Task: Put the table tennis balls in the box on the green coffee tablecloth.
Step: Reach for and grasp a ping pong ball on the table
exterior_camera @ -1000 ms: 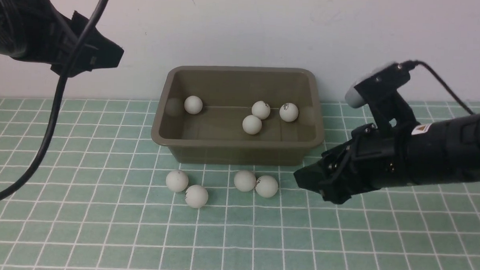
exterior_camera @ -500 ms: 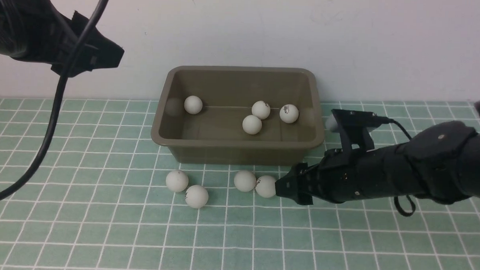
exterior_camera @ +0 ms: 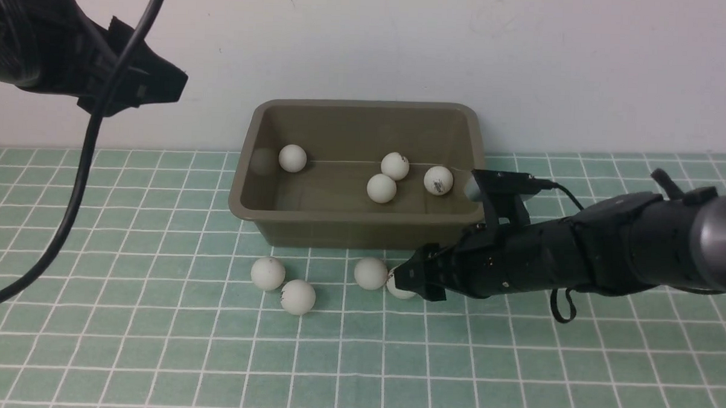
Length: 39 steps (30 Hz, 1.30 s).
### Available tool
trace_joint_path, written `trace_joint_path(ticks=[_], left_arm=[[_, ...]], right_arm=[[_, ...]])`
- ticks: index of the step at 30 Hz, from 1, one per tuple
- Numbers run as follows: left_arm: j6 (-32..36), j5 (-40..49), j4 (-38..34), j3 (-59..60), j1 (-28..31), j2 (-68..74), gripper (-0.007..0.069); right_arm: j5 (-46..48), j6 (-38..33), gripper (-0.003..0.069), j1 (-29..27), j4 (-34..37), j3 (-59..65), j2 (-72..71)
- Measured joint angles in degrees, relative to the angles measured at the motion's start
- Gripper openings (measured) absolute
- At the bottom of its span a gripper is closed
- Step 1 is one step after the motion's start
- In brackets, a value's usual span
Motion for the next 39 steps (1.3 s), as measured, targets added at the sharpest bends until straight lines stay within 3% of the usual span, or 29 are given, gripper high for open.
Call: trace_joint_path(ticks=[33,36,39], left_arm=[[0.00,0.06,0.00,0.00,0.00,0.00,0.0395],[0.00,0.11,0.00,0.00,0.00,0.00,0.0395],[0.00,0.15,0.00,0.00,0.00,0.00,0.0395]], right_arm=[[-0.44,-3.96,0.0479,0.54,2.73,-6.41,9.04],[0.16,-4.74,0.0451,0.54,2.92,-6.47,9.32],[0.89,-4.91,0.0349,0.54,2.46,-6.59,9.32]])
